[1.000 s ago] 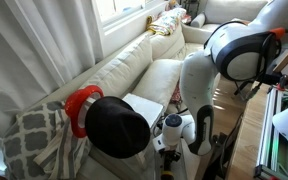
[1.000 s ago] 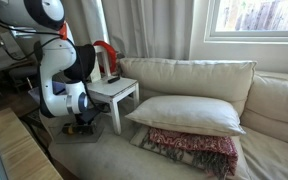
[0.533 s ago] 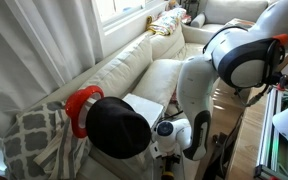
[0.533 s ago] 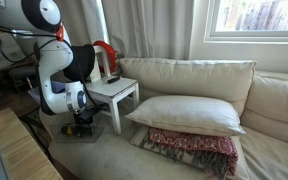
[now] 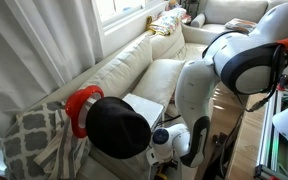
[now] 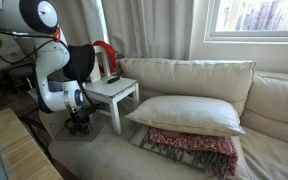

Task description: Remove the torch from the clear container then place the container on the seat of the white chair

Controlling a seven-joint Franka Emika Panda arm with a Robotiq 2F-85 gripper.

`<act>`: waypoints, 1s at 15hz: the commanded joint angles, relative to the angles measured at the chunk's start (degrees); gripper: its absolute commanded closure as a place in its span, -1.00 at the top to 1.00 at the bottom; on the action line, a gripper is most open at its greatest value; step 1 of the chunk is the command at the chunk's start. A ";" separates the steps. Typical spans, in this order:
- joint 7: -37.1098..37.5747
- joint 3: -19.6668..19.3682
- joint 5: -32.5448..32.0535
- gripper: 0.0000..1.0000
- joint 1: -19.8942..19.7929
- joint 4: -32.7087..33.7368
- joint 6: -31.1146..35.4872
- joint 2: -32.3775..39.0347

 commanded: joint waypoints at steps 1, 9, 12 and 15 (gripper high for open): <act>1.23 -0.75 -2.49 -0.94 -3.63 -10.53 1.03 -8.59; 0.32 -0.72 -4.04 -0.80 -10.01 -16.48 3.79 -12.66; 0.24 -0.78 -4.26 -0.80 -11.50 -19.89 4.30 -15.57; 0.71 -0.31 -4.13 -0.95 -10.88 -20.94 3.84 -16.65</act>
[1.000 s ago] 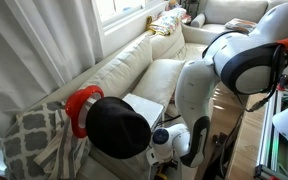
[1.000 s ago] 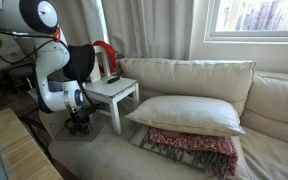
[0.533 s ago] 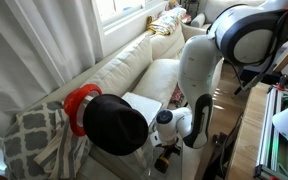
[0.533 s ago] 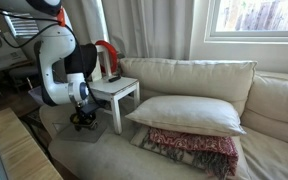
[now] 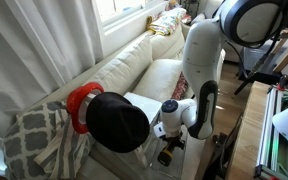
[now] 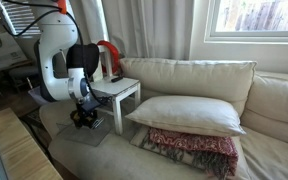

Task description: Remove the torch from the clear container then place the container on the seat of the white chair

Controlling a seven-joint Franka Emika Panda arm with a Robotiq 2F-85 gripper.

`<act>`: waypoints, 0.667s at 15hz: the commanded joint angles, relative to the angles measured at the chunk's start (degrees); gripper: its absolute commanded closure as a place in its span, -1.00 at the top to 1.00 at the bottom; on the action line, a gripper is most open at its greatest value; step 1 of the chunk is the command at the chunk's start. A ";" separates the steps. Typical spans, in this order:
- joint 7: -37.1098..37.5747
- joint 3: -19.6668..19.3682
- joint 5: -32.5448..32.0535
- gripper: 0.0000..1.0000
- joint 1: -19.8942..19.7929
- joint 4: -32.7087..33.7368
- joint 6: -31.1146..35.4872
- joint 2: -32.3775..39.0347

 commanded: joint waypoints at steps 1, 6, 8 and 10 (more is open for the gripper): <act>1.16 0.81 -0.87 -0.95 0.14 -1.21 -1.00 -1.53; 1.05 2.59 -1.27 -0.95 -0.36 -4.45 0.37 -3.92; 0.33 3.96 -1.44 -0.95 -1.50 -5.96 1.00 -4.86; 0.39 4.41 -1.48 -0.95 -1.76 -7.40 1.88 -6.05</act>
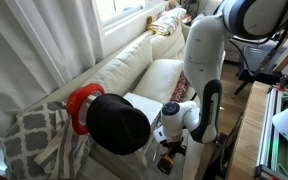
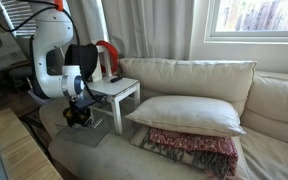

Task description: Remove the torch from the clear container then place the container on the seat of the white chair

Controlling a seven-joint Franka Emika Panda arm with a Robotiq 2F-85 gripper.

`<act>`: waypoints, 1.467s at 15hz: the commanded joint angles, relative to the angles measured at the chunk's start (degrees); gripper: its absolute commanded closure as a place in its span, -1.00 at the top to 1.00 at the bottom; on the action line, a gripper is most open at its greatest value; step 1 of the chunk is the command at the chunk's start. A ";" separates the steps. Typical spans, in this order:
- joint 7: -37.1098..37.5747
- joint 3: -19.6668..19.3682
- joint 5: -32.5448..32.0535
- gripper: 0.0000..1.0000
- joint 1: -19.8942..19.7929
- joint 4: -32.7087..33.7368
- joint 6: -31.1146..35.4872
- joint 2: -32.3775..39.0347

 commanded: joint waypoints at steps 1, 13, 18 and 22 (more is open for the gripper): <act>0.19 1.38 -1.44 -0.95 -1.69 -5.33 1.74 -4.54; 4.68 -1.84 -0.54 -0.95 -1.46 -19.46 9.11 -21.43; 3.75 -1.44 -0.60 -0.80 -1.60 -15.64 8.32 -17.96; 0.75 1.17 -1.92 -0.95 -4.12 -15.39 6.89 -17.12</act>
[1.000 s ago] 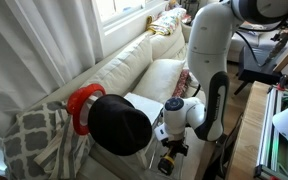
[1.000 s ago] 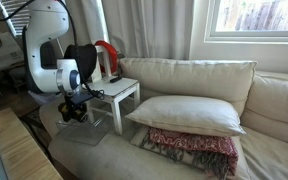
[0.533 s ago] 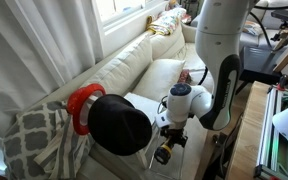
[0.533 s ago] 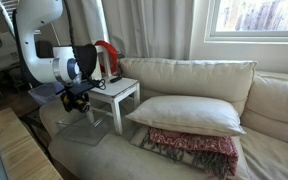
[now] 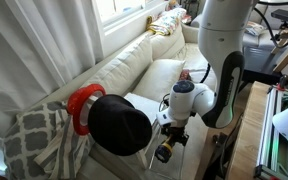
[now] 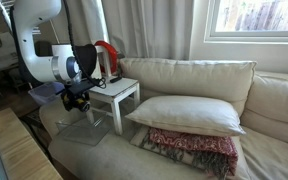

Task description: Remove the torch from the clear container then place the container on the seat of the white chair

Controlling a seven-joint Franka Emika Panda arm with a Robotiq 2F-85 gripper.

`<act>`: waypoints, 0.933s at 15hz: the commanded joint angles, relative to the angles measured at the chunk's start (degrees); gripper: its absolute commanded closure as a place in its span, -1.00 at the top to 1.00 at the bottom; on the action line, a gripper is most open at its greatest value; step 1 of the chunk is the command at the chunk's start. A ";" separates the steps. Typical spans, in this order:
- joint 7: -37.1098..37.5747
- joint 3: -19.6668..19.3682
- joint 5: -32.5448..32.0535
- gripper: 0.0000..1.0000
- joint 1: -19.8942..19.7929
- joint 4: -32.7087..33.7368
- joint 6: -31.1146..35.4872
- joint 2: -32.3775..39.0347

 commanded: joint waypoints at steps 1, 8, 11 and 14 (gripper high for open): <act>-2.30 2.18 -1.93 -0.95 -3.23 -1.60 -2.33 -2.76; 1.68 -6.71 0.97 -0.95 -1.47 -11.07 4.79 -17.49; 3.68 -10.19 1.90 -0.95 -3.80 -14.44 7.86 -23.49; 6.77 -15.75 4.72 -0.95 -1.75 -13.56 8.51 -25.15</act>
